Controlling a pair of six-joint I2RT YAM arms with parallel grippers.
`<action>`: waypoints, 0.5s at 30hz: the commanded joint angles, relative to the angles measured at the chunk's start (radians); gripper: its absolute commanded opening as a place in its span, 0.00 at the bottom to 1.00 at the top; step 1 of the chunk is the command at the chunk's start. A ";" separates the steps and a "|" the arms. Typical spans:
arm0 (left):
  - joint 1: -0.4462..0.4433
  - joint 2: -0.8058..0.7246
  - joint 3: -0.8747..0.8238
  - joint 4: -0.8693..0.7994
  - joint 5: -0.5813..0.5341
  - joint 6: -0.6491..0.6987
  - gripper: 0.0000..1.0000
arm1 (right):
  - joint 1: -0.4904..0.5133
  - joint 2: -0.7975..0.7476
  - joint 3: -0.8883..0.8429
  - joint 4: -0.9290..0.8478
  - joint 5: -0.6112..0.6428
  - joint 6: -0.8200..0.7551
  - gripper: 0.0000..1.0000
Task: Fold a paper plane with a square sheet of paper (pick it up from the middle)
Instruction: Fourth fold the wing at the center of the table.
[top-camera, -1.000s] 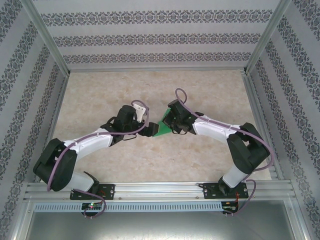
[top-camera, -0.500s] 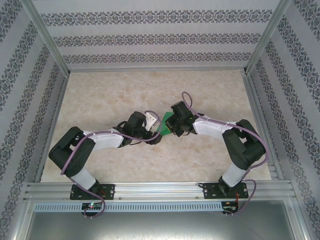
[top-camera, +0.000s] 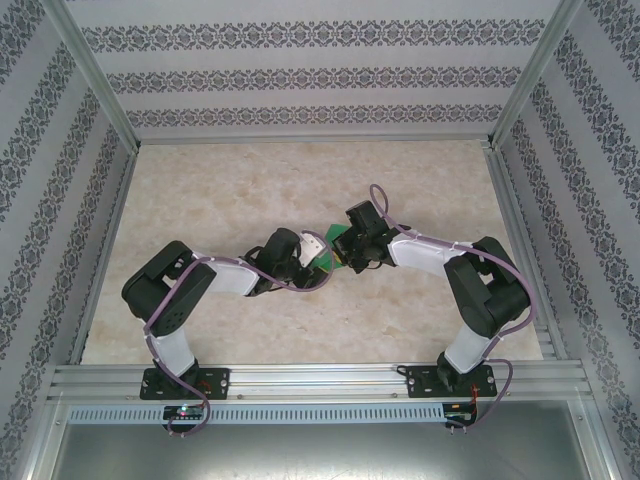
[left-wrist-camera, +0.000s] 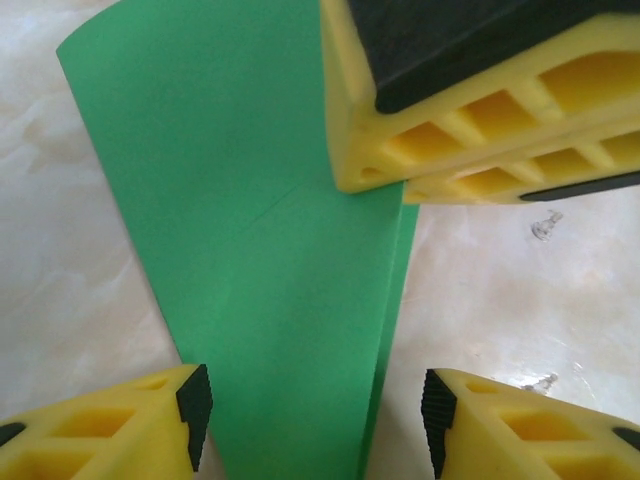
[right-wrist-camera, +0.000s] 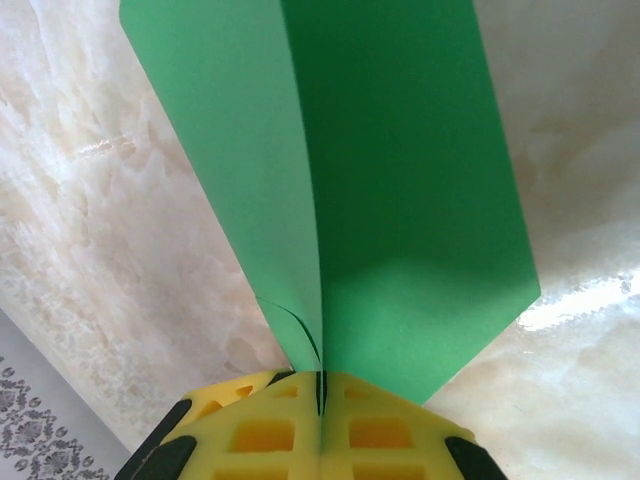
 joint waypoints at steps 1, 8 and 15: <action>-0.011 0.011 0.032 0.078 -0.010 0.040 0.58 | -0.012 0.013 0.005 -0.022 -0.031 0.011 0.07; -0.012 0.012 0.028 0.092 -0.010 0.040 0.43 | -0.014 0.019 0.007 -0.024 -0.045 0.012 0.12; -0.011 0.020 0.027 0.089 -0.015 0.032 0.29 | -0.018 0.024 0.020 -0.025 -0.063 -0.003 0.26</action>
